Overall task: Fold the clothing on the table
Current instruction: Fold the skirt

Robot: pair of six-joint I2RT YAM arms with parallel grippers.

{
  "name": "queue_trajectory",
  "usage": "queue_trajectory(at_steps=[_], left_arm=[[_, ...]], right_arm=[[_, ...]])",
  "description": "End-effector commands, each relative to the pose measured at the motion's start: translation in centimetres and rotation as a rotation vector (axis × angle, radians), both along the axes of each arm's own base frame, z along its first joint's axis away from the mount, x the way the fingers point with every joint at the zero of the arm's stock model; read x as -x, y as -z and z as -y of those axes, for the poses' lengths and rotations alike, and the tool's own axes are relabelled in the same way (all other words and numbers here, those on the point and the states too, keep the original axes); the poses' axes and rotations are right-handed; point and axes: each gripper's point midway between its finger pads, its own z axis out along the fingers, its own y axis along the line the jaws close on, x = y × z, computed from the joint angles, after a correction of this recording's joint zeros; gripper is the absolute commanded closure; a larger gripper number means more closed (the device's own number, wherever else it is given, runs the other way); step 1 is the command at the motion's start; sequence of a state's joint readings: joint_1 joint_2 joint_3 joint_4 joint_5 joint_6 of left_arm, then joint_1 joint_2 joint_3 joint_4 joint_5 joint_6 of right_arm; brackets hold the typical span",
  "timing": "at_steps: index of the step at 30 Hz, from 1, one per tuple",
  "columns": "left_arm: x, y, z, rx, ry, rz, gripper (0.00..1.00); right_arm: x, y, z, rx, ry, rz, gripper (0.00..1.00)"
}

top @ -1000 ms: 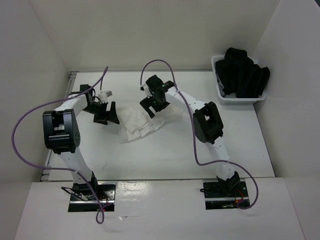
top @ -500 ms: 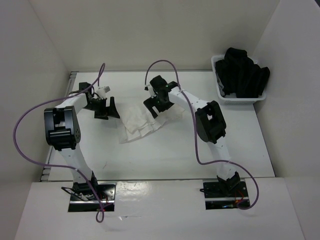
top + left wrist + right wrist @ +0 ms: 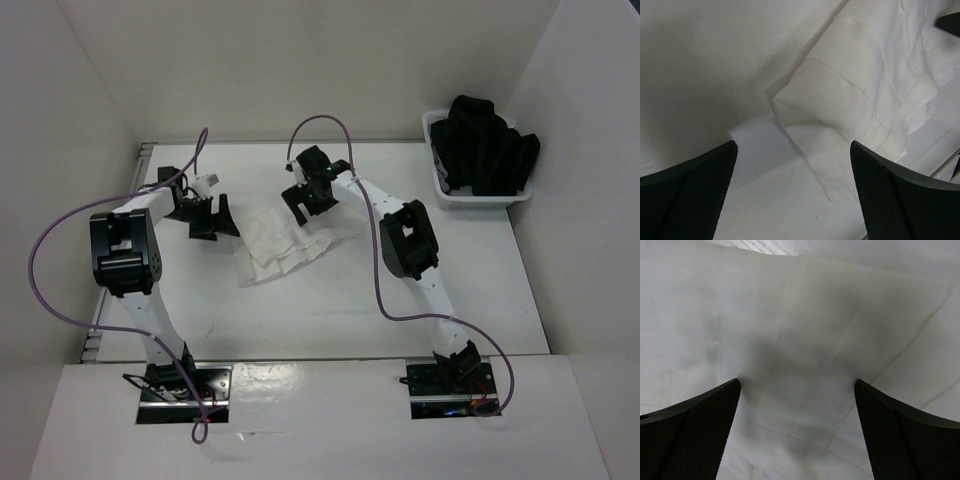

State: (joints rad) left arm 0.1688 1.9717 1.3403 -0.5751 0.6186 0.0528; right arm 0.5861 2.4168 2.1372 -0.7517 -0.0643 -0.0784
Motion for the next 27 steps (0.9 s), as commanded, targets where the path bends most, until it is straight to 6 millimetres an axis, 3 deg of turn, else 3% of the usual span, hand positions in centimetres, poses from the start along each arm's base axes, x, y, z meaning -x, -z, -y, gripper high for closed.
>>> queue_trajectory(at_steps=[1,13,20,27], left_arm=[[-0.8,0.4,0.1,0.03,-0.014,-0.002,0.0],[-2.1,1.8,0.5,0.078,-0.009,-0.028,0.02],[-0.6,3.1,1.4,0.107,0.004,-0.084,0.18],[1.5,5.3,3.0,0.155,0.038,-0.144,0.21]], right_arm=[[-1.2,0.8,-0.4,-0.024,0.014,0.009,0.01],[-0.6,1.8,0.0,-0.008,0.015,-0.015,0.01],[-0.7,1.3,0.0,-0.013,0.015,-0.007,0.01],[-0.4,1.1,-0.2,-0.026,0.005,-0.016,0.01]])
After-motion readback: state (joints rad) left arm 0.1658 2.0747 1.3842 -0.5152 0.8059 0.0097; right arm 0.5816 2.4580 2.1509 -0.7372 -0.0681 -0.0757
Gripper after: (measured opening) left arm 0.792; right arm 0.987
